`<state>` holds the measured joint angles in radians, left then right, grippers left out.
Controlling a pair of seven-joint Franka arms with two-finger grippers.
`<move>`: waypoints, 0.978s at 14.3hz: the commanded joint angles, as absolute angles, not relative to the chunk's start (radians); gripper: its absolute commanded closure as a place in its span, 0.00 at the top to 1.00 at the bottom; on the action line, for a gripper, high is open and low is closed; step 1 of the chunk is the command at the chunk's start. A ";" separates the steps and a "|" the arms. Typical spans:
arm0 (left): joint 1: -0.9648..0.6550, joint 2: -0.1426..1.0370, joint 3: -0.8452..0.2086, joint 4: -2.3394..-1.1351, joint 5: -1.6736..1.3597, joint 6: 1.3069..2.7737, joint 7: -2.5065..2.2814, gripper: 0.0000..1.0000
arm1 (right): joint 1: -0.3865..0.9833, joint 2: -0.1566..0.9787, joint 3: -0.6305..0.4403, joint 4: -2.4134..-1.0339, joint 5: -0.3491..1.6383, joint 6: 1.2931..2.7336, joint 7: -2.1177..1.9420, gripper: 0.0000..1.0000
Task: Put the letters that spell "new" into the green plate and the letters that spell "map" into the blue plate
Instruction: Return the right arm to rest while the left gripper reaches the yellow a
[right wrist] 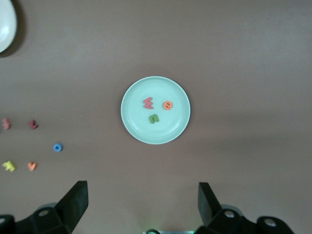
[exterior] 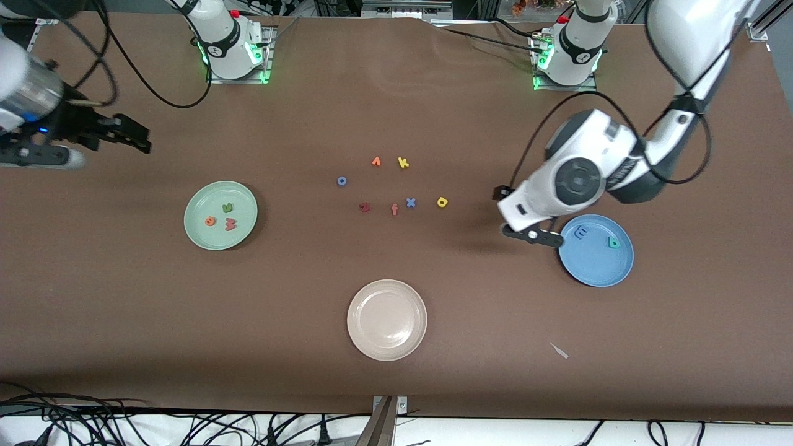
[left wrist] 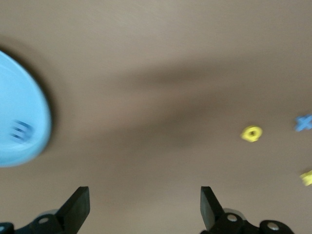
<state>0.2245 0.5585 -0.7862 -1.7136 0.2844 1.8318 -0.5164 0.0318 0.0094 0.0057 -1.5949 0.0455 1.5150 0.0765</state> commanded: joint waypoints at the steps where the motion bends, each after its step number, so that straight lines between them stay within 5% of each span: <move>1: 0.154 0.609 -0.784 -1.718 0.264 1.914 -0.726 1.00 | 0.031 0.040 -0.044 -1.523 0.089 1.450 0.009 1.00; 14: -0.135 0.753 -0.664 -1.741 0.449 2.152 -1.356 1.00 | 0.046 0.072 -0.032 -1.456 0.006 1.479 0.020 1.00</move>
<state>-0.1354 0.7384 -0.6745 -1.7462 0.4172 2.1227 -1.2906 0.0432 0.0401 -0.0316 -1.4961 0.0198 1.4907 0.0203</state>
